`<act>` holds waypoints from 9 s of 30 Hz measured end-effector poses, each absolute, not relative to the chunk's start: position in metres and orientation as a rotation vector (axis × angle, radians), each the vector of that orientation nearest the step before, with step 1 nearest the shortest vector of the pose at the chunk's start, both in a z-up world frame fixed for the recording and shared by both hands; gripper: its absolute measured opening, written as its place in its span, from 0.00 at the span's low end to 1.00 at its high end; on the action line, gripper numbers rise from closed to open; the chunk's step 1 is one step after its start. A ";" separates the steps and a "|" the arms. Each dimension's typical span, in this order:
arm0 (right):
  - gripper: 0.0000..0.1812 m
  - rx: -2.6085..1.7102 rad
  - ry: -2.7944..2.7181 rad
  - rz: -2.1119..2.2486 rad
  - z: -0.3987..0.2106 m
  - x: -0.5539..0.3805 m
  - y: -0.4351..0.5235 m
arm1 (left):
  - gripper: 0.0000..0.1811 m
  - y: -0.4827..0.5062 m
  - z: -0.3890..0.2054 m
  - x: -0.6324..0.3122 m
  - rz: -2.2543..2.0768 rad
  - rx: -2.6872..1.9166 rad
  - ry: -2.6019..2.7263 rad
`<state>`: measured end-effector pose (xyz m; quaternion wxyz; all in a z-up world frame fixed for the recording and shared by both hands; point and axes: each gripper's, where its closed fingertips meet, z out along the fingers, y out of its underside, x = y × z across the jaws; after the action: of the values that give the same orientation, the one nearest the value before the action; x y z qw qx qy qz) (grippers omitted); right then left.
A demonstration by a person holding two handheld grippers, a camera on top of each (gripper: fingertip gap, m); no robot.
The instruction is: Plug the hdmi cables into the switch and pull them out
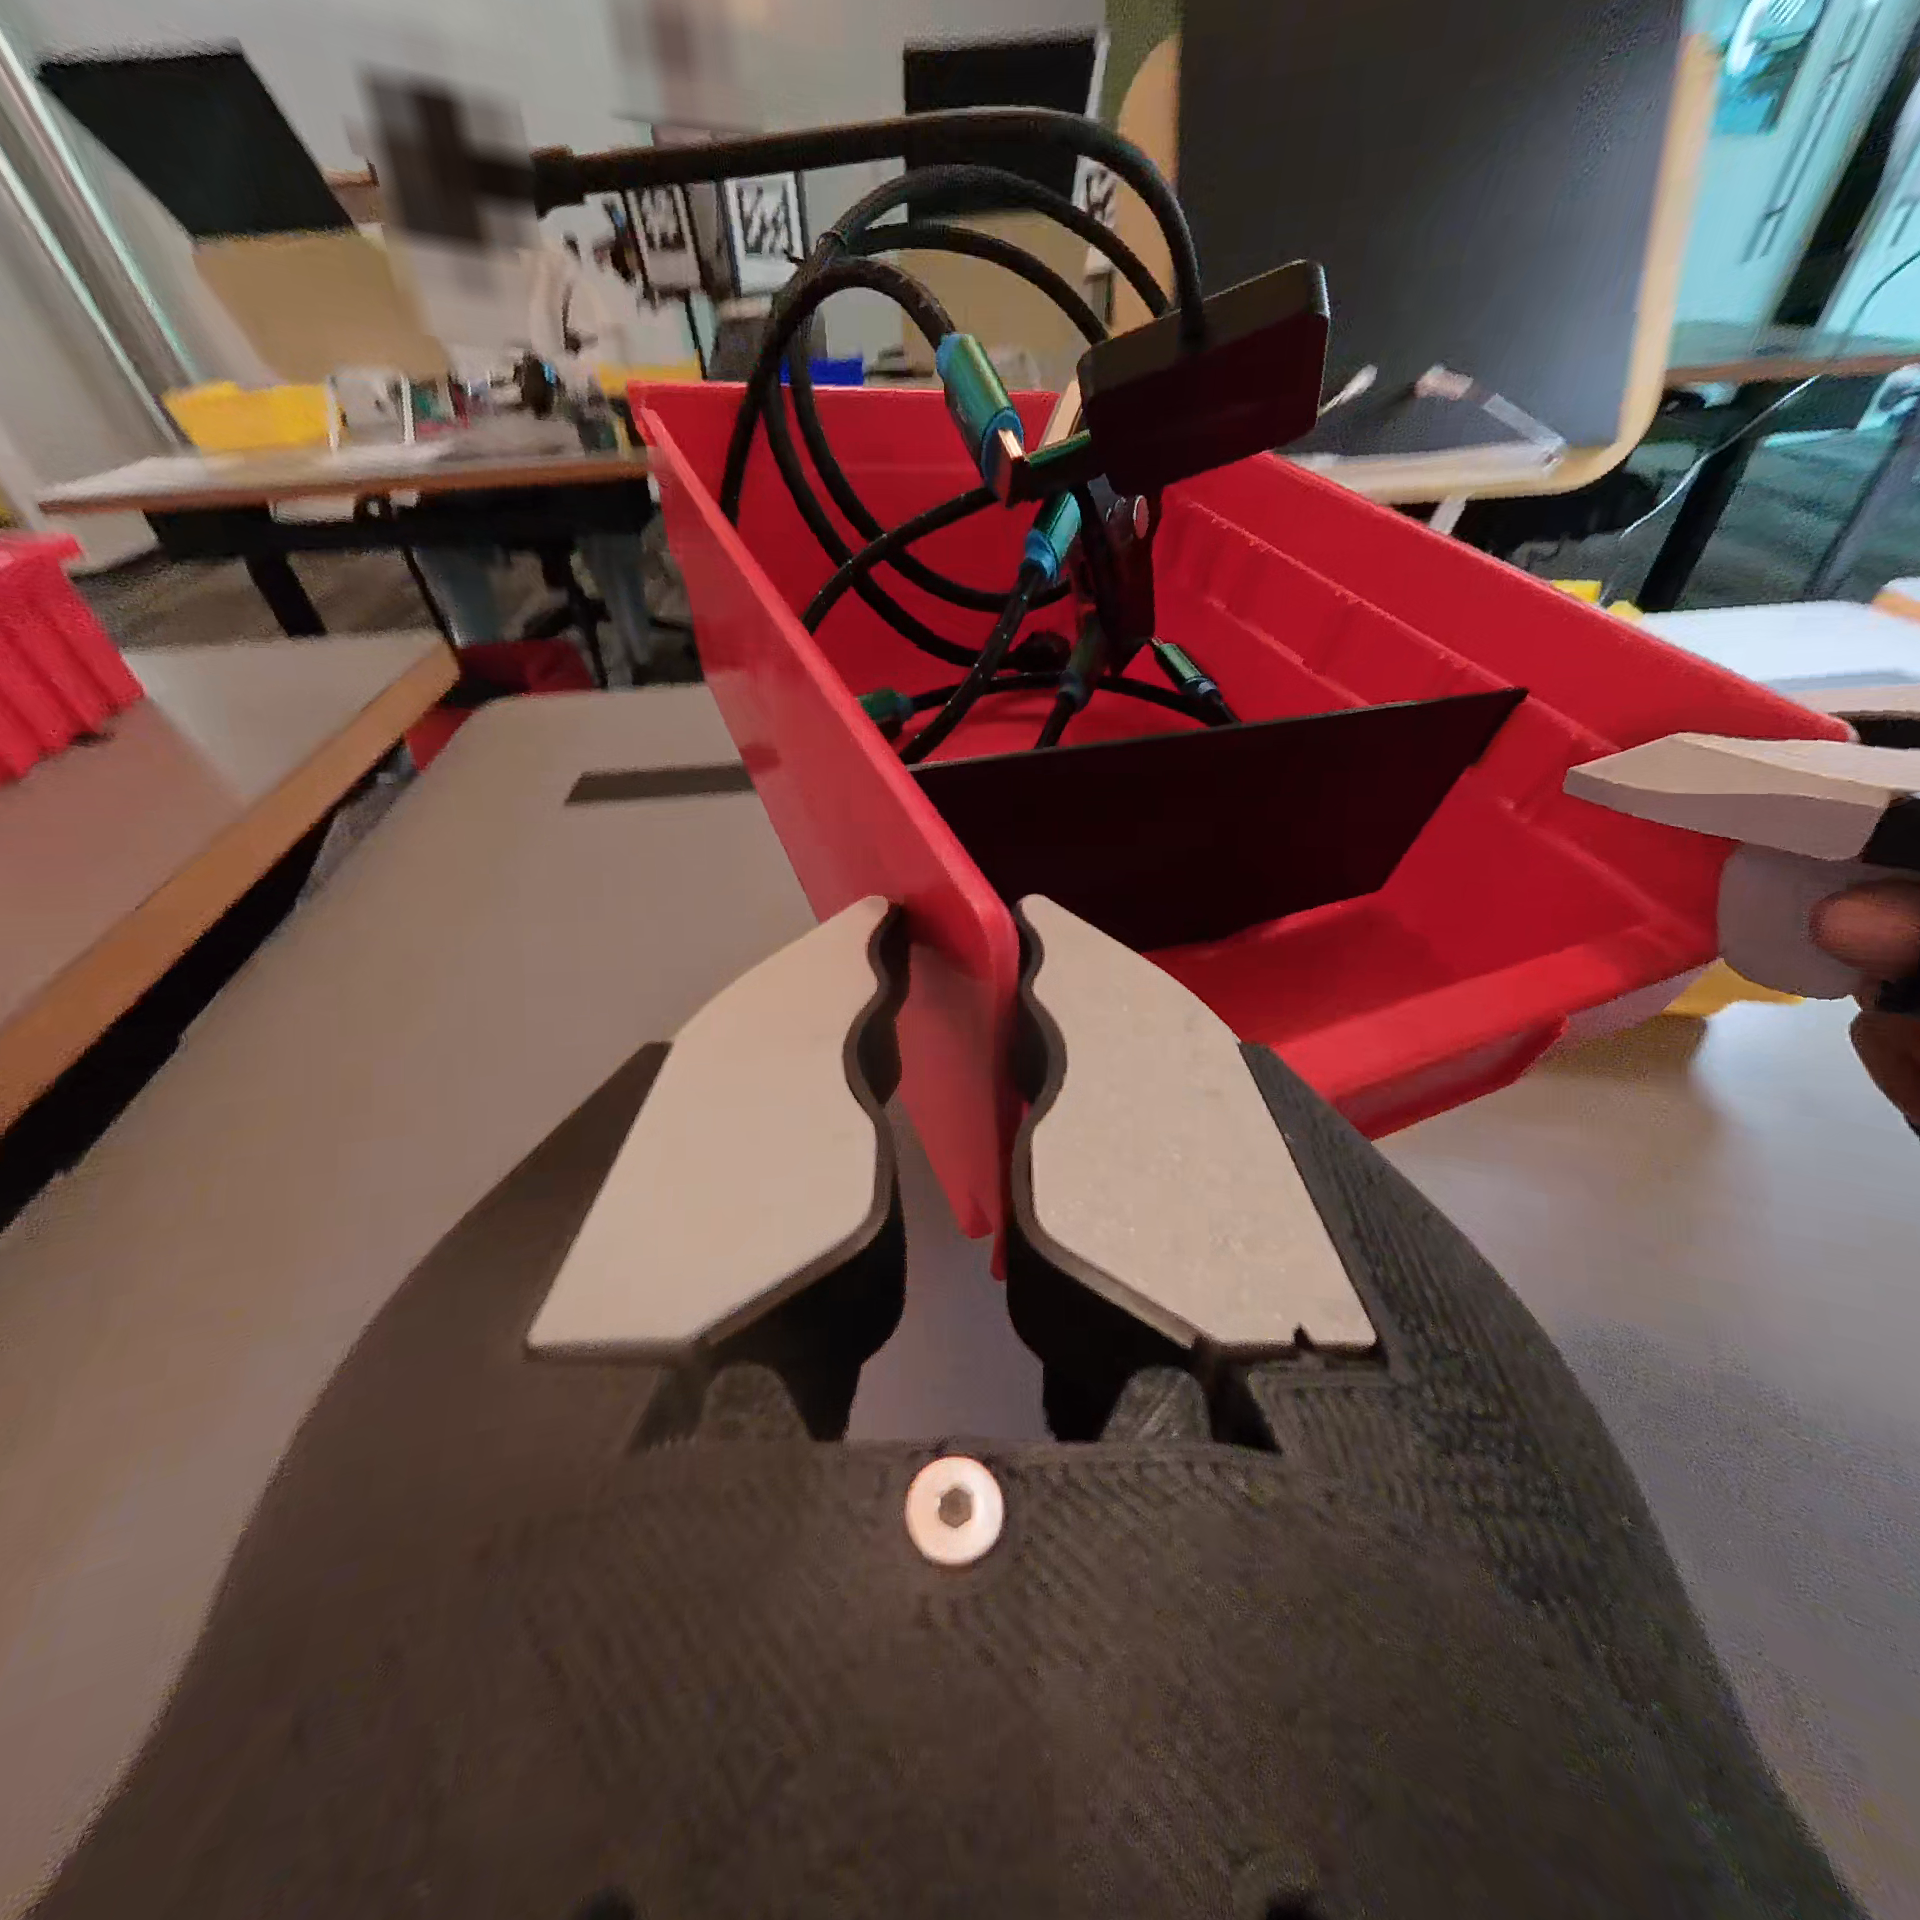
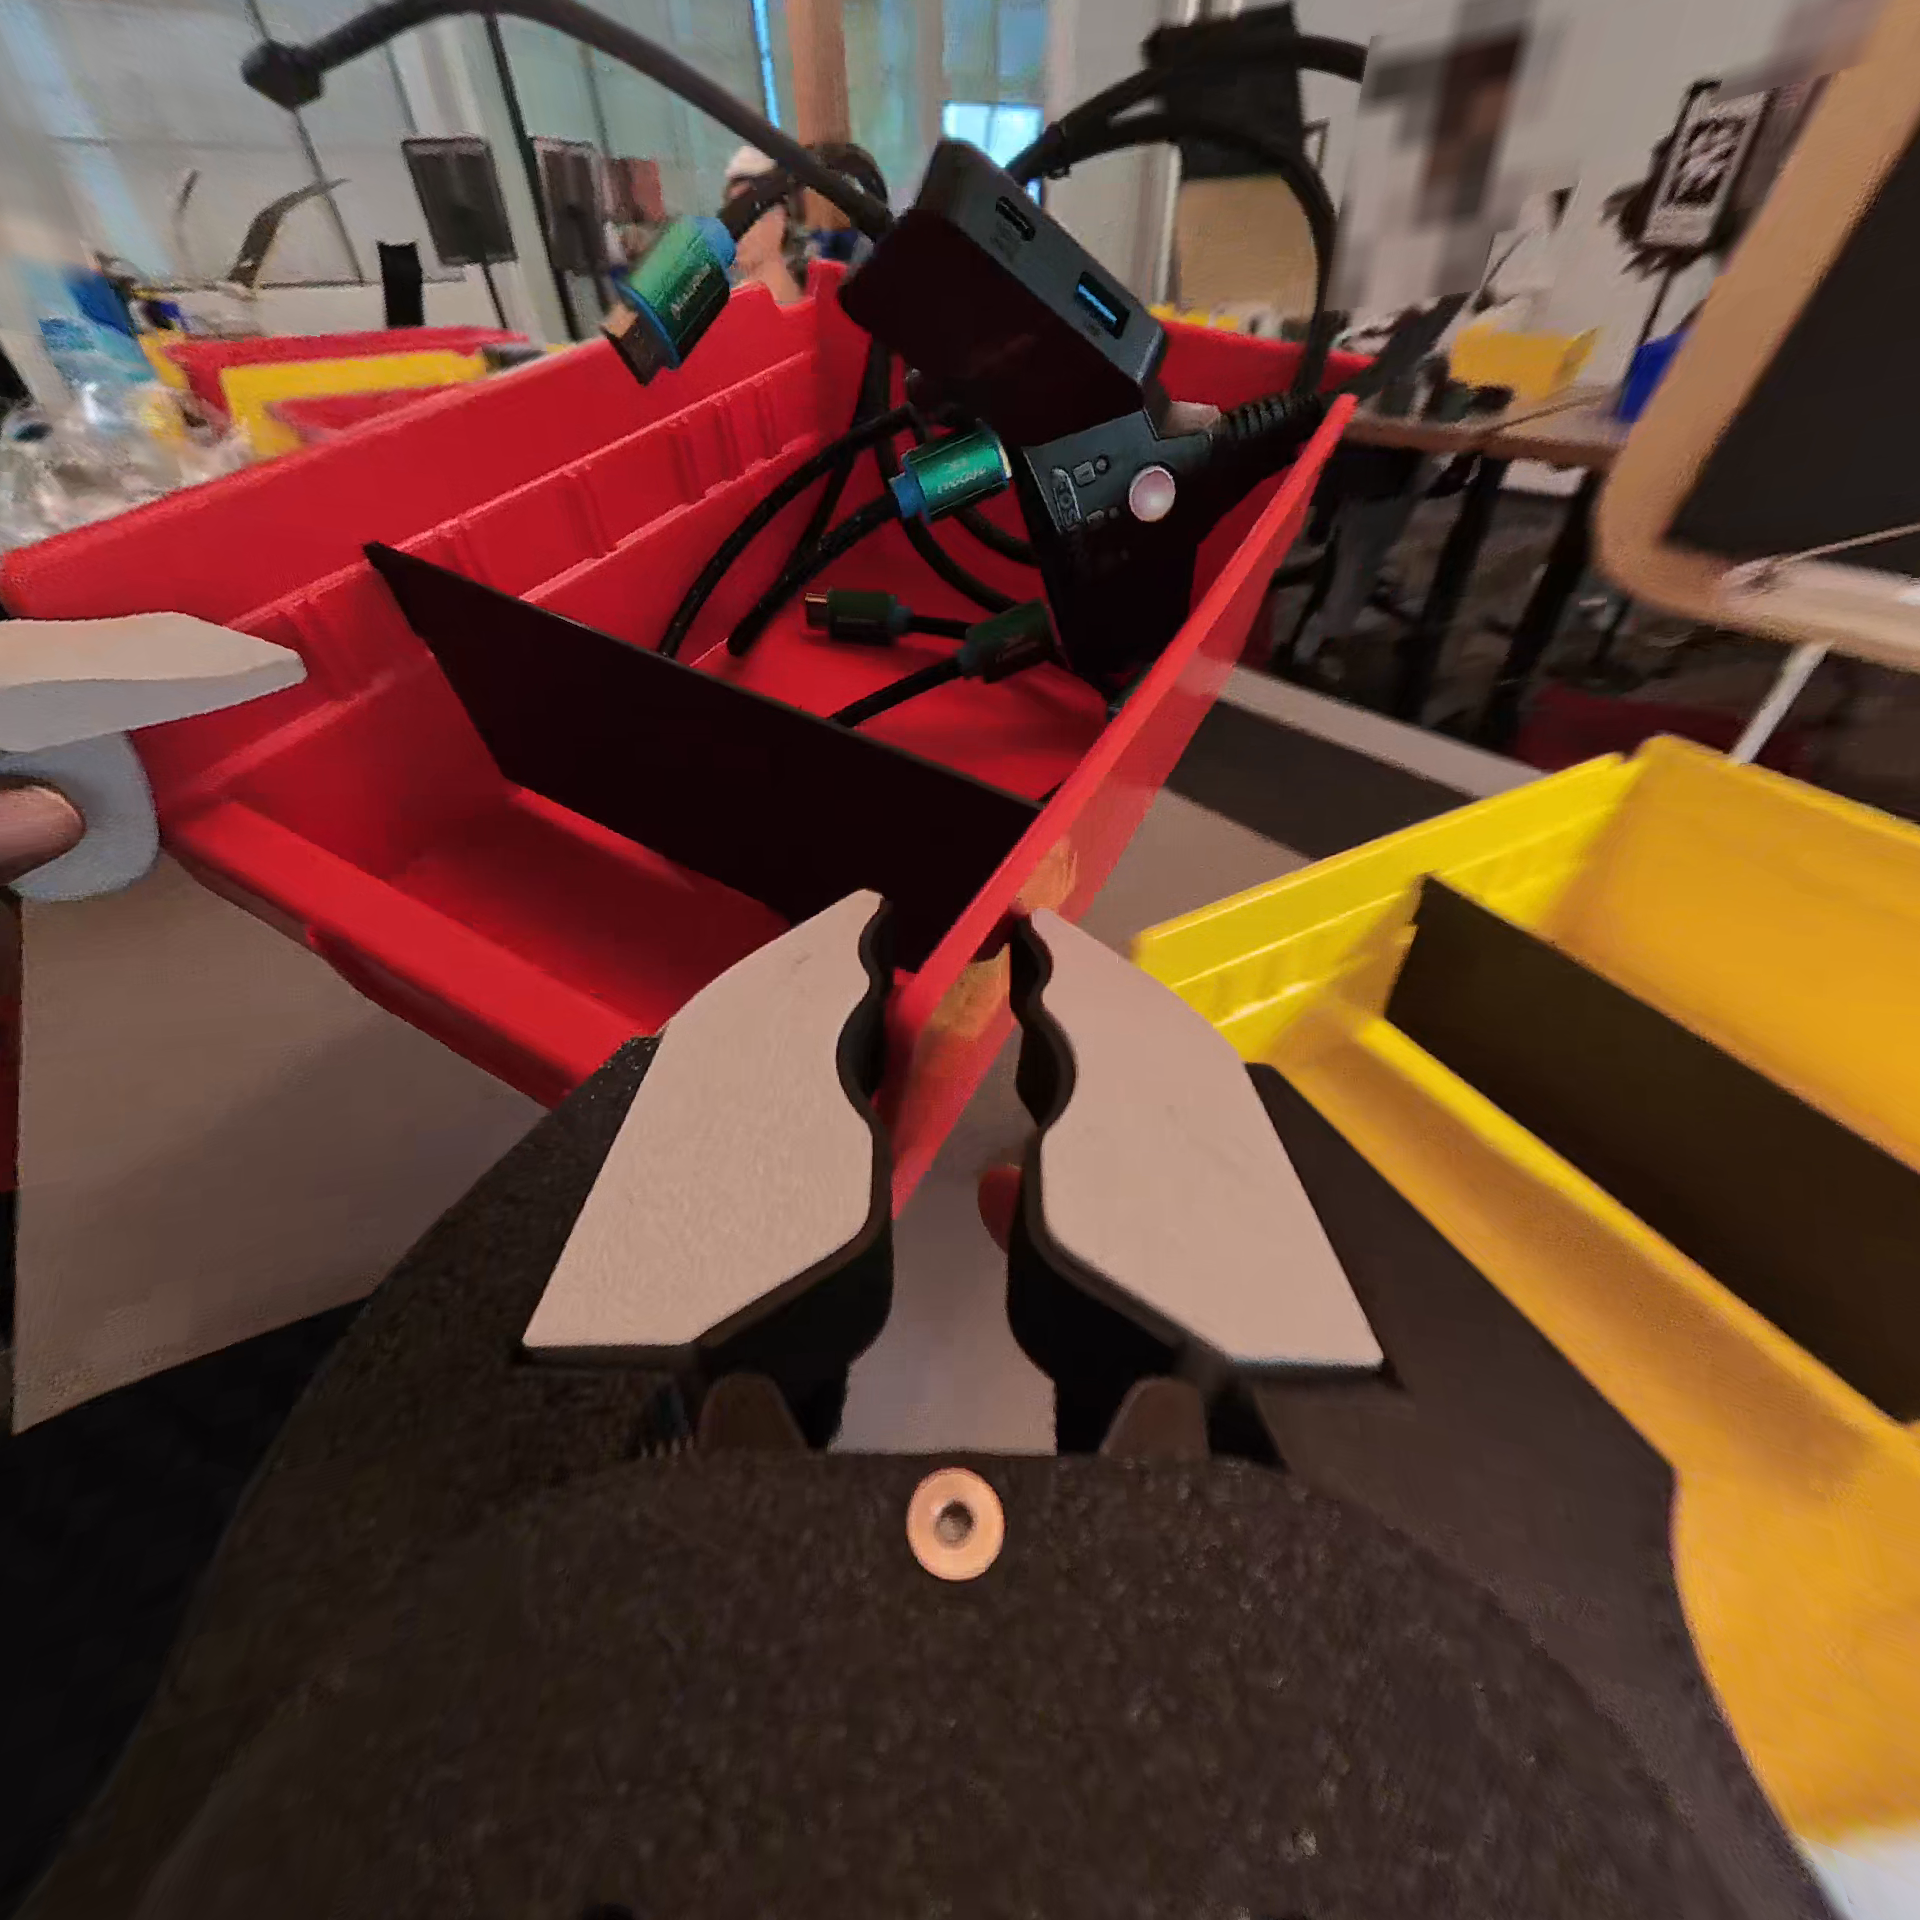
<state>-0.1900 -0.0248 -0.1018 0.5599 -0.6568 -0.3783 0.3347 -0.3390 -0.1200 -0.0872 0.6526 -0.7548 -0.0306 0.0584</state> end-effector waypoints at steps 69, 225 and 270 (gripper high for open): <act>0.23 -1.957 -1.323 0.072 -0.201 0.114 0.152 | 0.21 0.074 -0.258 -0.283 0.148 -2.322 0.889; 0.09 -1.137 -1.102 1.455 -0.051 -0.044 0.055 | 0.08 0.045 -0.082 -0.038 -1.223 -1.486 0.946; 0.06 -0.958 -1.161 1.465 -0.026 -0.028 0.035 | 0.08 0.034 -0.040 -0.035 -1.111 -1.447 0.954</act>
<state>-0.0275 0.0354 -0.0259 0.4973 -0.3958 -0.4797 0.6049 -0.0354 0.0338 -0.0398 0.5153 -0.6023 0.3972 -0.4625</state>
